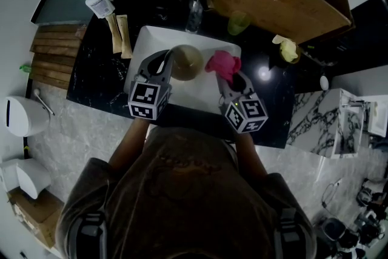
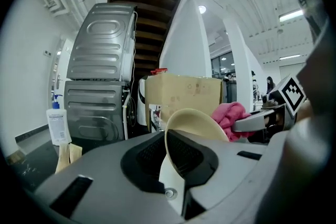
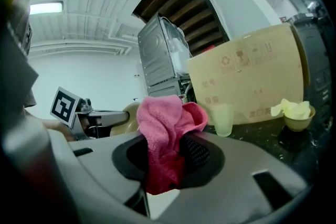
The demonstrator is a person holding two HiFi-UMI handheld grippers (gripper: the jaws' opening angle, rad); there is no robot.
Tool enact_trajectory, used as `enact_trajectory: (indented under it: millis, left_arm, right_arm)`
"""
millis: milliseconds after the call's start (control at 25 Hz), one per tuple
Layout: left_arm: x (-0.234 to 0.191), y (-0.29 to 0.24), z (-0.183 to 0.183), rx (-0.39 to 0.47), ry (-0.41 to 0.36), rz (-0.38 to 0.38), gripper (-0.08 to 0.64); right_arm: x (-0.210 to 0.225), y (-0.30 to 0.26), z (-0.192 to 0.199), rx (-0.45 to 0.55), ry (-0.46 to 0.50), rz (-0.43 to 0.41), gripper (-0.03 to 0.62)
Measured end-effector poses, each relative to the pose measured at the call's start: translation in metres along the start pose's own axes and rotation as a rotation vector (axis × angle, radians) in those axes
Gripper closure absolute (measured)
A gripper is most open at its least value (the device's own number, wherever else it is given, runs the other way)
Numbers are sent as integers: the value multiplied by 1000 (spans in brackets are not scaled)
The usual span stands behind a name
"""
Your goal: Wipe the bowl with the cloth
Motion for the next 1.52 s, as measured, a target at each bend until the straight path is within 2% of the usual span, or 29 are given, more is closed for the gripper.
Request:
enact_trajectory:
  millis: [160,320,440,840,1520]
  left_arm:
    - [2,12,-16,76,-29,19,540]
    - [3,25,-29,169,-30,19,539]
    - [5,35,-39,221,-18,11,540]
    - [2,40,-46,287,-25,-10,540]
    - [-3,37,-41,283,1,-29,540]
  right_arm:
    - [-7,7,-15,41,52,12,477]
    - [-19,14,-29,94,132,20,477]
    - [-27,20,-36,119,154,36,477]
    - [-27,20,-39,151,175,73,480]
    - [-24,18,-35,144,155,66,480]
Point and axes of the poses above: the fingertips, and each gripper's own axes: y backward along the fingers, x to its right, z out of its underside, the point moved 9 cm from there along y, backward along the fingers, and after that the axes turned 6 degrees about -z, right-handed, at the moved point
